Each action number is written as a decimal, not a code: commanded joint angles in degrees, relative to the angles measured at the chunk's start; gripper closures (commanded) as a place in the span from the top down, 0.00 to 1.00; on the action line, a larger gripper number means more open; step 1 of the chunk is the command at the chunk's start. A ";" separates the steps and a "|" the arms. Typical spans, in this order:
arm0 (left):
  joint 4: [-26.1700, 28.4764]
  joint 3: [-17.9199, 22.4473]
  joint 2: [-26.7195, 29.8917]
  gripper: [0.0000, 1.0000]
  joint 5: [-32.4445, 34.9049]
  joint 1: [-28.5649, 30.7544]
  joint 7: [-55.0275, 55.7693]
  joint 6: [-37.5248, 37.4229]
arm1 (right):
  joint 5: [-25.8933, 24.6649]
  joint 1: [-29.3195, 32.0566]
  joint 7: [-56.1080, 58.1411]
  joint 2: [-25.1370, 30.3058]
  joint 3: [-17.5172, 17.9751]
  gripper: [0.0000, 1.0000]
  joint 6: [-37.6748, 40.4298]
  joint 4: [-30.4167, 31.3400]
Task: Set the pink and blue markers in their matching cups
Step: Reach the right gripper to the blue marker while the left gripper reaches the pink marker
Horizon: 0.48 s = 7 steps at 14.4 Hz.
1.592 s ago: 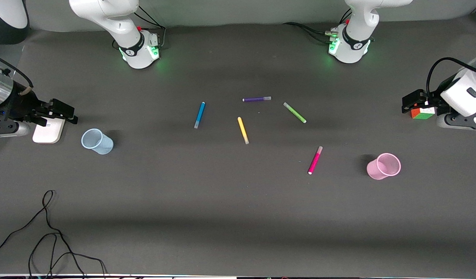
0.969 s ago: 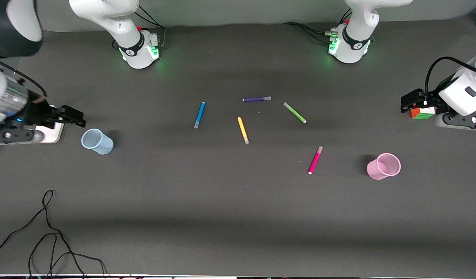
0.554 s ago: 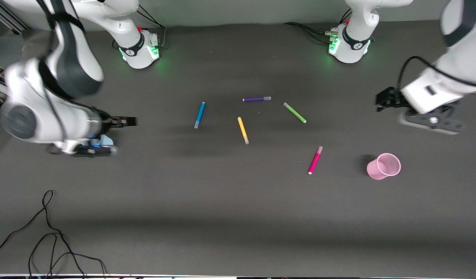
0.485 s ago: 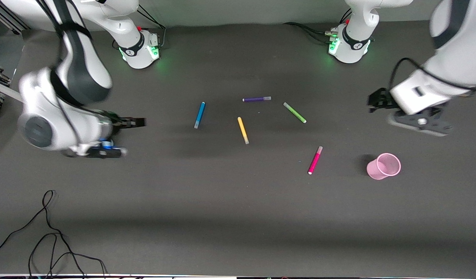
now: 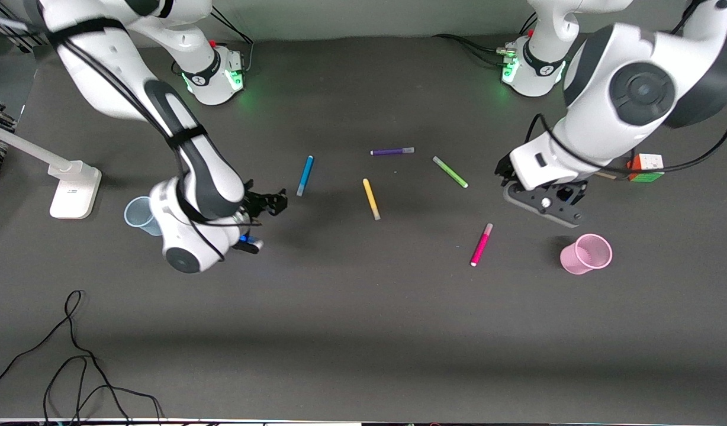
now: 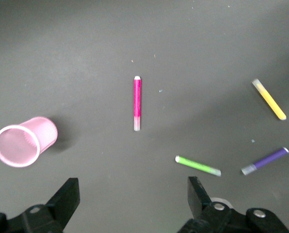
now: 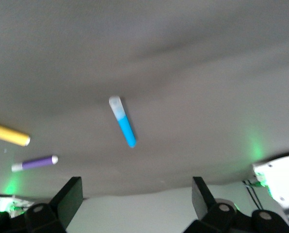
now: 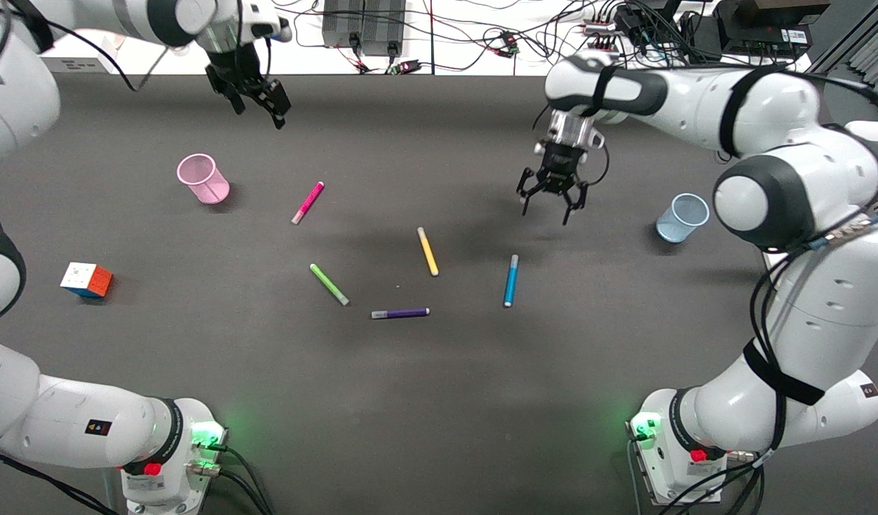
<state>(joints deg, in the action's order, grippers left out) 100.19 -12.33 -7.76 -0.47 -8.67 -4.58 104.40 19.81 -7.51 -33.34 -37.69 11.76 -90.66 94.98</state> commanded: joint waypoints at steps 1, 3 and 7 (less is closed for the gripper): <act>9.91 0.56 0.82 0.99 0.56 -0.38 -0.43 10.52 | 1.73 -0.83 -2.26 -0.62 0.28 1.00 -6.60 4.93; 14.75 0.56 -0.14 0.99 1.00 -0.38 -0.52 15.46 | 2.08 -1.19 -2.26 -0.71 1.59 1.00 -12.06 8.10; 18.81 0.56 -6.81 0.99 2.14 -1.61 -0.52 25.31 | 2.08 -1.80 -2.26 -0.72 3.00 0.99 -16.39 11.19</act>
<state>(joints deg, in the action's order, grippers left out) 117.43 -12.23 -12.19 0.58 -9.07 -4.75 125.91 20.52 -8.78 -34.20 -39.98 14.53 -105.55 104.05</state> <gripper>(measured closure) 0.004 0.000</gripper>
